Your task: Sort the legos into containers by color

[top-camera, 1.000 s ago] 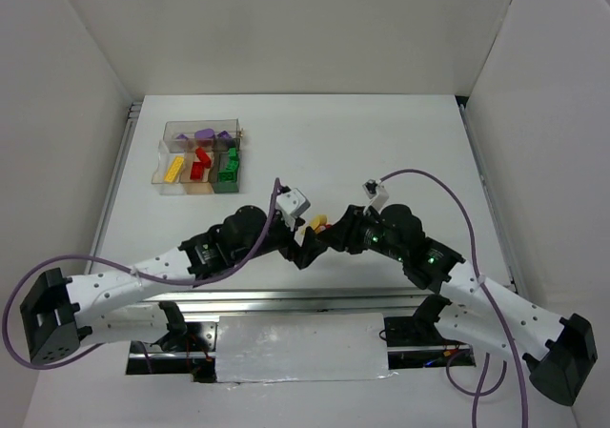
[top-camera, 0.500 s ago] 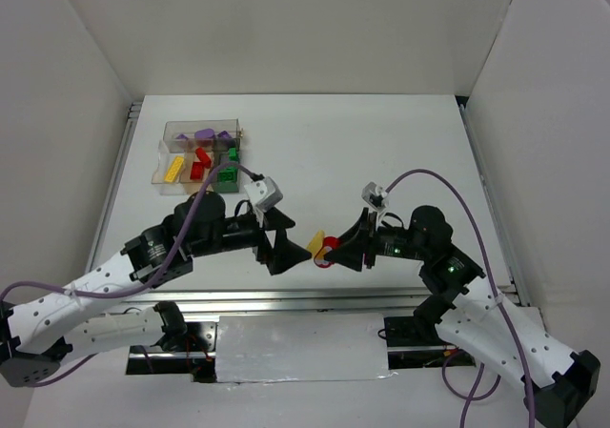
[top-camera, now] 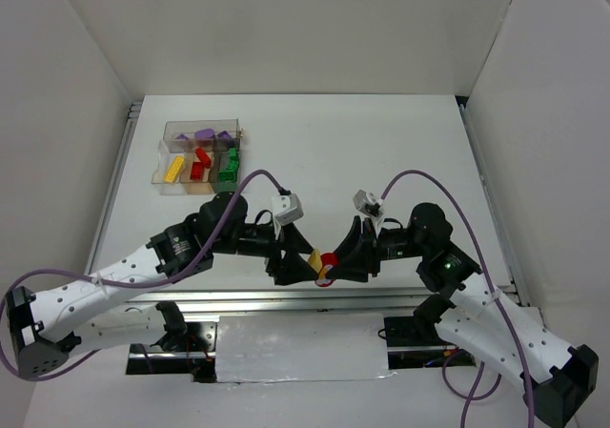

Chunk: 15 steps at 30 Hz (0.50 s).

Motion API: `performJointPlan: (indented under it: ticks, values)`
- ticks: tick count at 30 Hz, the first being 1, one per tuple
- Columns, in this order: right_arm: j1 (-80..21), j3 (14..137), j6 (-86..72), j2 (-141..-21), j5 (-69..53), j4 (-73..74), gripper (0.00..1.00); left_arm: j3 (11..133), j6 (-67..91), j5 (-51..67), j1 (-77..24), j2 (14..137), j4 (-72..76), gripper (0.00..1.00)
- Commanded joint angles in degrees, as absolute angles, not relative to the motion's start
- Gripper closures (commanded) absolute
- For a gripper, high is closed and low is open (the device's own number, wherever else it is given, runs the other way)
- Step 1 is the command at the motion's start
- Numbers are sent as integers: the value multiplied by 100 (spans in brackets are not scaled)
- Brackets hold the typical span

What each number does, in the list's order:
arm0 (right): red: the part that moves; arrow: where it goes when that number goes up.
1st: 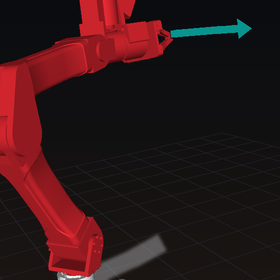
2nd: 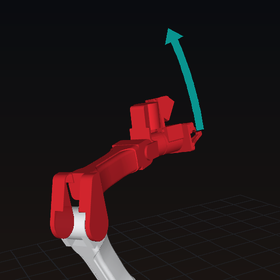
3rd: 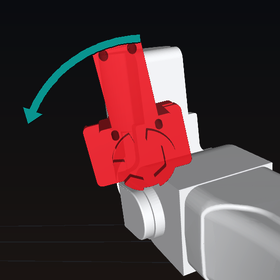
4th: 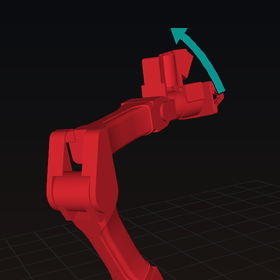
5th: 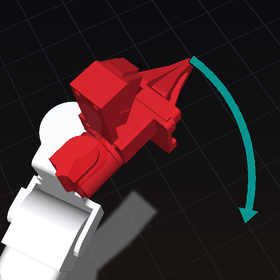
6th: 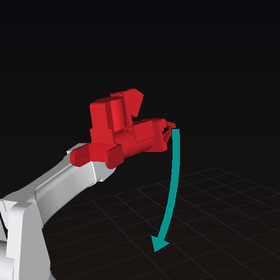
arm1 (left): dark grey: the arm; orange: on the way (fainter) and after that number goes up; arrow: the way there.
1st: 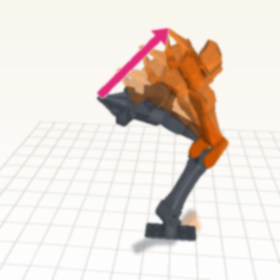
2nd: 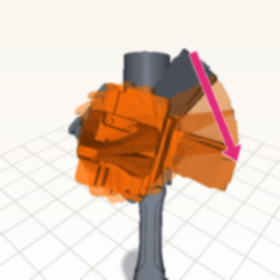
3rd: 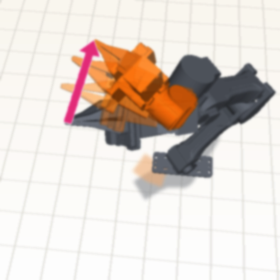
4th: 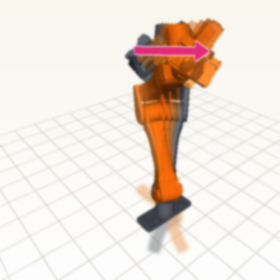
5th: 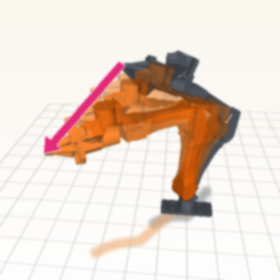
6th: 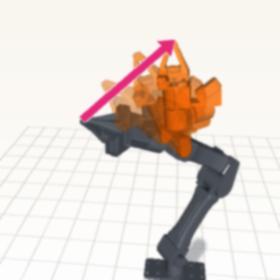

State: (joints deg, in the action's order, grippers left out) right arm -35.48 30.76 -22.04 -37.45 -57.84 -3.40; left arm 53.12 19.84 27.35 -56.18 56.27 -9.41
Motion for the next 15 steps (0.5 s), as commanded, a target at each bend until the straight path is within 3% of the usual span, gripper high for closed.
performJointPlan:
  ticks: [1, 2, 4, 6, 7, 9, 10, 15]
  values:
    - [-3577, 3349, -2224, -3771, -5950, -721, 100, 5405, 1995, 3015, -5625, 5704, -422, 24]
    - [-3568, 3349, -2232, -3779, -5941, -729, 100, 5423, 1995, 3041, -5625, 5730, -413, 27]
    - [-3577, 3322, -2232, -3788, -5907, -764, 100, 5449, 1986, 3050, -5625, 5783, -404, 41]
    - [-3568, 3305, -2241, -3797, -5880, -782, 100, 5441, 2013, 3058, -5625, 5792, -361, 45]
    - [-3568, 3296, -2250, -3797, -5862, -817, 100, 5432, 2013, 3050, -5625, 5801, -360, 60]
    - [-3577, 3270, -2259, -3806, -5827, -844, 100, 5440, 2004, 2945, -5625, 5801, -334, 78]
    - [-3568, 3252, -2198, -3797, -5792, -792, 100, 5493, 2004, 2823, -5616, 5801, -412, 100]
    - [-3551, 2980, -2179, -3420, -4530, -738, 100, 5669, 2372, 952, -5030, 5503, -1036, 100]
